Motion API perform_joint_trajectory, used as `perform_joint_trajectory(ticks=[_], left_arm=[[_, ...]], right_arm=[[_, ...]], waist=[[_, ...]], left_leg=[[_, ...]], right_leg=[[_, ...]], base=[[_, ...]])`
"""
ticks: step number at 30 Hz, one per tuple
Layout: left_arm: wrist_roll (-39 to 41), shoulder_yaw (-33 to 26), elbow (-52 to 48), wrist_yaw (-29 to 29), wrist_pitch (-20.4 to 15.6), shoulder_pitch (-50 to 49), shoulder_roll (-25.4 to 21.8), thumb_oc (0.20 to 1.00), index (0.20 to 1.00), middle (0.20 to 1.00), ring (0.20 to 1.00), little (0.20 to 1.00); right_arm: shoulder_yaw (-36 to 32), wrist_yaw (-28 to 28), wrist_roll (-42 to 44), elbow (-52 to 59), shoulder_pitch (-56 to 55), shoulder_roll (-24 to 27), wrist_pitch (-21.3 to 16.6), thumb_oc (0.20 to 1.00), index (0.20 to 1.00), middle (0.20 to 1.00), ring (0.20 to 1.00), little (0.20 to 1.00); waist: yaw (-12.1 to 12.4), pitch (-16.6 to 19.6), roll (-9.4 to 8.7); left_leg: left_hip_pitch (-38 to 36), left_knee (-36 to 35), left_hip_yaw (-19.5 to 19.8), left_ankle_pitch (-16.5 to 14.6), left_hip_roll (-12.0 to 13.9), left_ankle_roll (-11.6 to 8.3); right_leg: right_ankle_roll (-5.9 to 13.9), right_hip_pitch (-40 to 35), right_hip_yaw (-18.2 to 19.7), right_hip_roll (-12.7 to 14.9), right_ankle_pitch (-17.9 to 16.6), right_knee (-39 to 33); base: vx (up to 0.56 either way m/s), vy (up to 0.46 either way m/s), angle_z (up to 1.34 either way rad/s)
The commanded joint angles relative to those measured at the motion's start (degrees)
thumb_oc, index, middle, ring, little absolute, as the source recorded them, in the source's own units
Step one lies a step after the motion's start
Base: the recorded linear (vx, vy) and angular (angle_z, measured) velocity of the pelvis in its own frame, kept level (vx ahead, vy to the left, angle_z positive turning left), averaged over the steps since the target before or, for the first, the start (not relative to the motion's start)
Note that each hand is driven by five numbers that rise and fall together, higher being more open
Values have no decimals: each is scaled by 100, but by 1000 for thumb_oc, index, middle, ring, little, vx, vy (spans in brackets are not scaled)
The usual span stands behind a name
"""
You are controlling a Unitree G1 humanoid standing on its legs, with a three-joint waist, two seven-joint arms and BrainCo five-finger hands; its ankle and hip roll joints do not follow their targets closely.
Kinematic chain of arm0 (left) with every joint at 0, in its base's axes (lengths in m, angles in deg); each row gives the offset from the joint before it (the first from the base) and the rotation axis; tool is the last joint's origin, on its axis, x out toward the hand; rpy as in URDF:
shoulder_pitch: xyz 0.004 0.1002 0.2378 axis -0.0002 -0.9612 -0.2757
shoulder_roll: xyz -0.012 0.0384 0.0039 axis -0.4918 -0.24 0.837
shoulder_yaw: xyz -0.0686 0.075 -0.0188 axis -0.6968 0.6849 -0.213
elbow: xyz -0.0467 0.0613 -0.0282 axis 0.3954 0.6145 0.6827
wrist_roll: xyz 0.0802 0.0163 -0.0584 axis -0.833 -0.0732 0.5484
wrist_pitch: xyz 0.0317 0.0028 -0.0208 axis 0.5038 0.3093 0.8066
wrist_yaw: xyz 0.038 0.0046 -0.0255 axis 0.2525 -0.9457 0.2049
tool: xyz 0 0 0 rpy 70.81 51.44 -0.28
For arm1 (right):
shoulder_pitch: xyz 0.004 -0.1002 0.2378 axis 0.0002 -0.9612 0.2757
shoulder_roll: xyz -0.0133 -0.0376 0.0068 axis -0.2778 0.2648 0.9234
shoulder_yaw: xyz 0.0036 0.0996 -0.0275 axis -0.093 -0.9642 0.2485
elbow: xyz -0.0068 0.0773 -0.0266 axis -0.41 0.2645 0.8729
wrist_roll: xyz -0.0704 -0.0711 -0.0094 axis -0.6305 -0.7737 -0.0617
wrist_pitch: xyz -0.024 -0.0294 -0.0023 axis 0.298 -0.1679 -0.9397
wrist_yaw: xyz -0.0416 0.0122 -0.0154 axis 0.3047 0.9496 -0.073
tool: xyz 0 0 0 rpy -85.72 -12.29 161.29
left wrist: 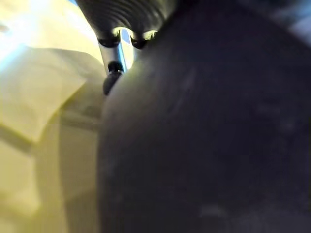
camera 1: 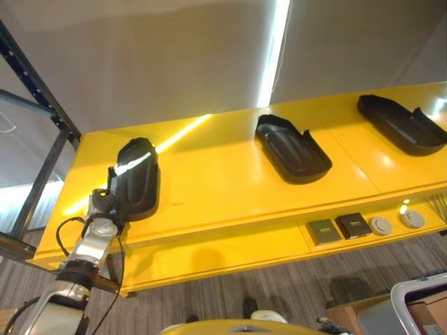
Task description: Move parts from the plastic box to the shelf.
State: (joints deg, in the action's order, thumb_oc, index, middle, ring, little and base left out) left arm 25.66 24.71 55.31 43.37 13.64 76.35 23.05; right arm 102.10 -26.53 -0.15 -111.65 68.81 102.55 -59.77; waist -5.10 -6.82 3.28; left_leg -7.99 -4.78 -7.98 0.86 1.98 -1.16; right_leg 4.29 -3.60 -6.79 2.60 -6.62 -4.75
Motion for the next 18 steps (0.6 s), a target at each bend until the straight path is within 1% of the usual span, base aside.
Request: perform_joint_trajectory(ticks=[1,3,4,11,12,13,18], left_arm=[[169,56,202,81,-170,592,31,200,200,200,200,200],[171,71,207,123,-160,590,80,200,200,200,200,200],[158,77,193,204,-72,573,146,200,200,200,200,200],[339,61,277,306,-32,584,155,200,200,200,200,200],[362,60,283,288,-7,592,167,300,300,300,300,300],[379,68,307,288,19,593,194,1000,1000,1000,1000,1000],[454,49,386,346,-121,582,257,1000,1000,1000,1000,1000]], right_arm=[[281,38,-191,-266,200,45,-100,1000,1000,1000,1000,1000],[286,47,-203,-304,208,26,-126,1000,1000,1000,1000,1000],[281,37,-191,-348,218,-13,-116,1000,1000,1000,1000,1000],[298,47,-161,-423,255,-49,-133,1000,1000,1000,1000,1000],[301,39,-155,-426,269,-48,-122,1000,1000,1000,1000,1000],[310,28,-156,-438,288,-52,-110,1000,1000,1000,1000,1000],[323,20,-156,-485,320,-61,-123,1000,1000,1000,1000,1000]], waist=[[-33,-37,-190],[-31,-35,-190],[-20,-11,-196],[0,-6,-182],[3,-8,-182],[9,-10,-181],[23,-10,-178]], left_leg=[[367,602,-177,-393,-241,160],[352,596,-175,-396,-243,159],[320,584,-170,-400,-249,157],[292,593,-177,-402,-248,152],[289,593,-176,-407,-249,155],[283,591,-175,-408,-248,153],[262,574,-160,-410,-252,148]], right_leg=[[249,3,120,-152,603,330],[247,-13,119,-154,608,324],[242,-57,111,-161,608,296],[240,-94,76,-150,623,294],[239,-99,72,-149,627,294],[239,-109,62,-146,633,292],[239,-128,47,-141,643,287]], base=[[0,0,0],[0,0,0],[0,0,0],[0,0,0],[0,0,0],[0,0,0],[0,0,0]])
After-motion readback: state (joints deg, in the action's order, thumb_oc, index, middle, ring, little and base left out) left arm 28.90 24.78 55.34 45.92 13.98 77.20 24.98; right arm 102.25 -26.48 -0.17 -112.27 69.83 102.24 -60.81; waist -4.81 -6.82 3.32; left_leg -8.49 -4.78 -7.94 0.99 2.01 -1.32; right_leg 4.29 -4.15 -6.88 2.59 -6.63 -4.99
